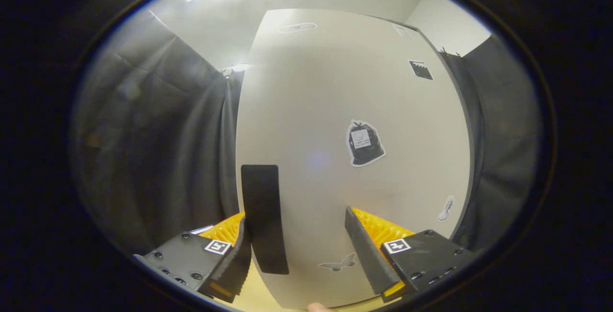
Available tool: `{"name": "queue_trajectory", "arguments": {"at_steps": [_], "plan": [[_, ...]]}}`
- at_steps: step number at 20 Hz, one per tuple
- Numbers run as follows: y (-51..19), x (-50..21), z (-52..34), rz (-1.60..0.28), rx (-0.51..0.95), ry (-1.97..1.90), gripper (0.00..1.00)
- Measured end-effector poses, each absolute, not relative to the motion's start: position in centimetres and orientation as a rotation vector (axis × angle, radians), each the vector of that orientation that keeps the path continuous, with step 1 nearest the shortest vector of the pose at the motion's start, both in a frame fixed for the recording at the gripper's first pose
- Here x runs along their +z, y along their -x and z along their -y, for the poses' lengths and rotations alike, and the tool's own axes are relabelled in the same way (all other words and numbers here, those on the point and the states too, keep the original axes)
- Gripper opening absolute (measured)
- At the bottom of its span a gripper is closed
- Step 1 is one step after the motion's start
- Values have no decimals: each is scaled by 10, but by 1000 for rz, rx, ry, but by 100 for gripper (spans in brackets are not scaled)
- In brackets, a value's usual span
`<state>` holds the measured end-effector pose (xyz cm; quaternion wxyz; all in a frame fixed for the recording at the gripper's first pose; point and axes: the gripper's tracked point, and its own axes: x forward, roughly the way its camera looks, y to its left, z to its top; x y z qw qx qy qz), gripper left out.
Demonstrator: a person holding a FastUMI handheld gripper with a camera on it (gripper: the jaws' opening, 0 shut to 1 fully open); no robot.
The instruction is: Open the shoe cabinet door, grab the shoes and put them into the shoe cabinet, then close the shoe cabinet door.
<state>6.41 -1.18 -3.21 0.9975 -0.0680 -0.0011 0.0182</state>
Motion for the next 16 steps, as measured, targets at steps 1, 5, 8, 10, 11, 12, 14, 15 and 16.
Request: {"name": "queue_trajectory", "arguments": {"at_steps": [1,5,8,10,11,12,14,15,16], "plan": [[-66,-32,14,3,34,138,100],[-74,-33,15,5,17,144,100],[-79,-32,15,10,3,142,100],[-82,-32,17,9,-5,140,100],[-82,-32,17,8,-7,141,100],[-81,-32,16,10,-7,139,100],[-86,-31,11,8,-7,134,100],[-86,-31,10,8,-6,131,100],[-86,-31,10,5,-6,131,100]]}}
